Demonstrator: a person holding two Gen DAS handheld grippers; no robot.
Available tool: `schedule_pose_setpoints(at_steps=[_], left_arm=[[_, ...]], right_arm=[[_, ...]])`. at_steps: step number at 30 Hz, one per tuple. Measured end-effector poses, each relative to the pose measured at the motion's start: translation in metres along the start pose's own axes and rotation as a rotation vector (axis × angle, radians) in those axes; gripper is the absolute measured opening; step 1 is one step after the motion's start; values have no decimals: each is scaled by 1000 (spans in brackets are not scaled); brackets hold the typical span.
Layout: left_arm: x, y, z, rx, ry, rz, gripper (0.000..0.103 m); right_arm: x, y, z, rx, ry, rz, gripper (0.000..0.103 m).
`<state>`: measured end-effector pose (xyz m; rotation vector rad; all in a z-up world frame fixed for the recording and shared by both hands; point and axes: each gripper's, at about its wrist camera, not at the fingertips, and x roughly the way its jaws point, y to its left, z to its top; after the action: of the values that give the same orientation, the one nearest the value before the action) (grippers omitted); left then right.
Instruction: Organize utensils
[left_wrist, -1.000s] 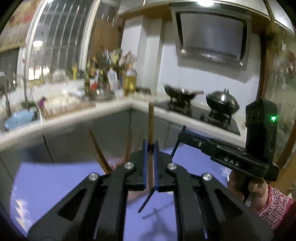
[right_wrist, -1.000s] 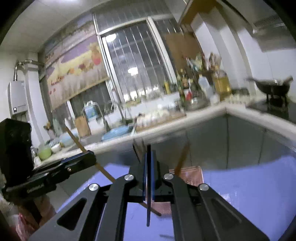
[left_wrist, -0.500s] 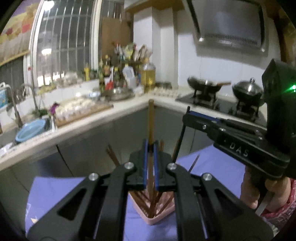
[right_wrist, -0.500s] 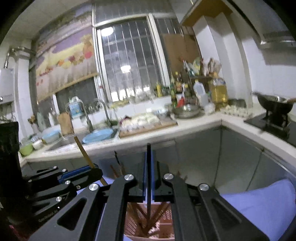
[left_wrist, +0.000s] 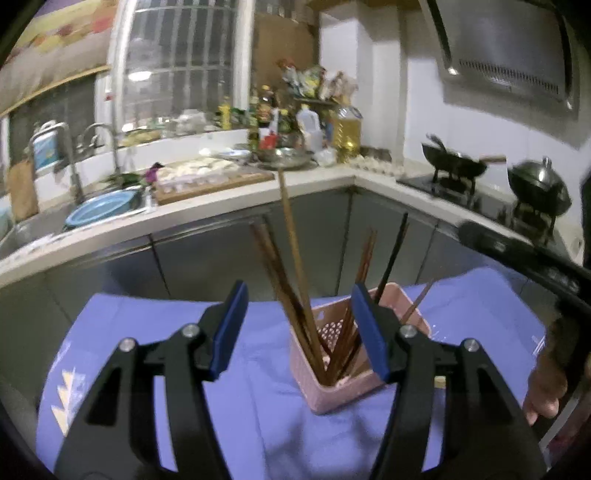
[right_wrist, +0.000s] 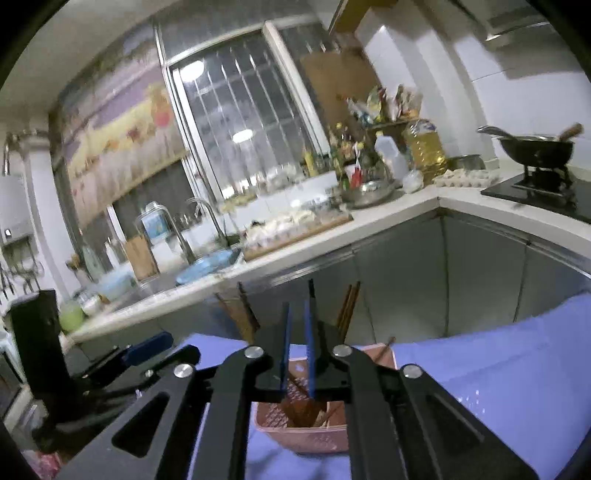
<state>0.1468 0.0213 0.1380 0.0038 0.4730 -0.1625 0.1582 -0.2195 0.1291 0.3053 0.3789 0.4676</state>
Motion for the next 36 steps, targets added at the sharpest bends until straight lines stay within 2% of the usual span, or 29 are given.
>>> schedule_pose_setpoints(at_steps=[1,2,3,5,8,14,19,23,25,36], left_arm=[[-13,3,-8,-21,-15,6,60],[-27,5,-18,-39,-32,23,66],[-33,3,-23,-44,-42,36,69],[-58,-3,-44,-33,-74,82,73],[-84,-17,-71,7,-87,128,81],[-112,-36,-105,13,1,97,81],[-130,-41,-120,13,38,153,82],[-153,-39,-129,-20,16,195,94],[-165,-39,-132,-25,2,213,96],[-201,-50,-135,-10,-24,232,97]], right_arm=[[-11,-1,-6,14,-10,6,30],[-23,-2,-14,31,-22,12,56],[-39,-3,-28,54,-41,17,73],[-60,-5,-49,70,-54,16,74],[-85,-4,-82,93,-9,1,74],[-127,-1,-126,166,67,-20,74],[-162,11,-137,179,50,-32,75],[-184,24,-147,169,39,-26,75],[-190,33,-150,148,44,-22,75],[-226,65,-151,95,15,-17,75]])
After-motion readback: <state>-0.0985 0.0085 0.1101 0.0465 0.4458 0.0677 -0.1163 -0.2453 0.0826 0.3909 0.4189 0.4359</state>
